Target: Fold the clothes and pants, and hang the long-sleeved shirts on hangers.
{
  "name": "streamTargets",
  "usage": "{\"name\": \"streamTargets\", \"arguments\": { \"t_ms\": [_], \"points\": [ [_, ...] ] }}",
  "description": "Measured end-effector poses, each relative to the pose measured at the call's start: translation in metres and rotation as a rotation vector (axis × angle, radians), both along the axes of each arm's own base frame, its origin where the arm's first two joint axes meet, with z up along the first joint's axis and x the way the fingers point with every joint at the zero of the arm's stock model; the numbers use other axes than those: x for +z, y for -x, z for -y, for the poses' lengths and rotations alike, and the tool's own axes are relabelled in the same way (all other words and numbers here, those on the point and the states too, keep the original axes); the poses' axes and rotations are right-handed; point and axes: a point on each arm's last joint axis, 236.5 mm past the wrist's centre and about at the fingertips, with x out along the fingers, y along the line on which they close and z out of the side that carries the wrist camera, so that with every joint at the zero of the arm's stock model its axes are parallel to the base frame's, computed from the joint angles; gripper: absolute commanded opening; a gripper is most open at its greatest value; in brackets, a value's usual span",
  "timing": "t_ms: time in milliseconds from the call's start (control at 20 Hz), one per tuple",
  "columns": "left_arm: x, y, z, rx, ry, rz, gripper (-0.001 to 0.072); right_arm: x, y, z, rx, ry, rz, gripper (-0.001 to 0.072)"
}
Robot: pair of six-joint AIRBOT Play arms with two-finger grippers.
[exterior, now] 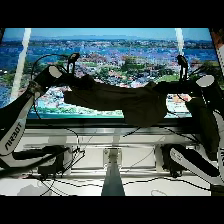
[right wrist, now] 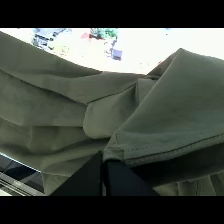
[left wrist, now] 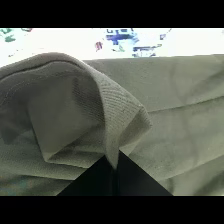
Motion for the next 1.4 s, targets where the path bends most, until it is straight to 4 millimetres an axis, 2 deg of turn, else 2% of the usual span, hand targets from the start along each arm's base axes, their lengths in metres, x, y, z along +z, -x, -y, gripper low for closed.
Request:
{"name": "streamTargets", "arguments": {
  "t_ms": [450,650,900,1050,1150,1200,1300,1400],
  "points": [
    [0.001,0.0,0.001,0.004,0.008,0.0,0.0016,0.0,-0.001,0.0,-0.002,0.0,0.002,0.0012],
    [0.001,-0.001,0.002,0.006,0.011,-0.002,0.0017,0.002,-0.013,0.006,-0.038,0.016,0.045,0.0012],
    [0.001,0.002,0.003,0.001,0.013,-0.011,0.0016,0.004,-0.019,0.01,-0.055,0.024,0.066,0.0011],
    [0.006,-0.002,-0.001,0.009,0.017,-0.005,0.0016,0.013,-0.021,0.008,-0.042,0.021,0.079,0.0011],
    [0.023,-0.013,-0.009,0.024,0.028,0.03,0.0015,0.036,-0.027,0.007,-0.022,0.025,0.121,0.0011],
    [0.039,-0.023,-0.015,0.038,0.035,0.064,0.0015,0.053,-0.033,0.008,-0.011,0.038,0.162,0.0011],
    [0.084,-0.043,-0.031,0.071,0.052,0.159,0.0014,0.1,-0.047,0.013,0.001,0.076,0.278,0.0011],
    [0.146,-0.06,-0.056,0.119,0.065,0.293,0.0014,0.159,-0.058,0.021,0.003,0.137,0.424,0.0011]
  ]
}}
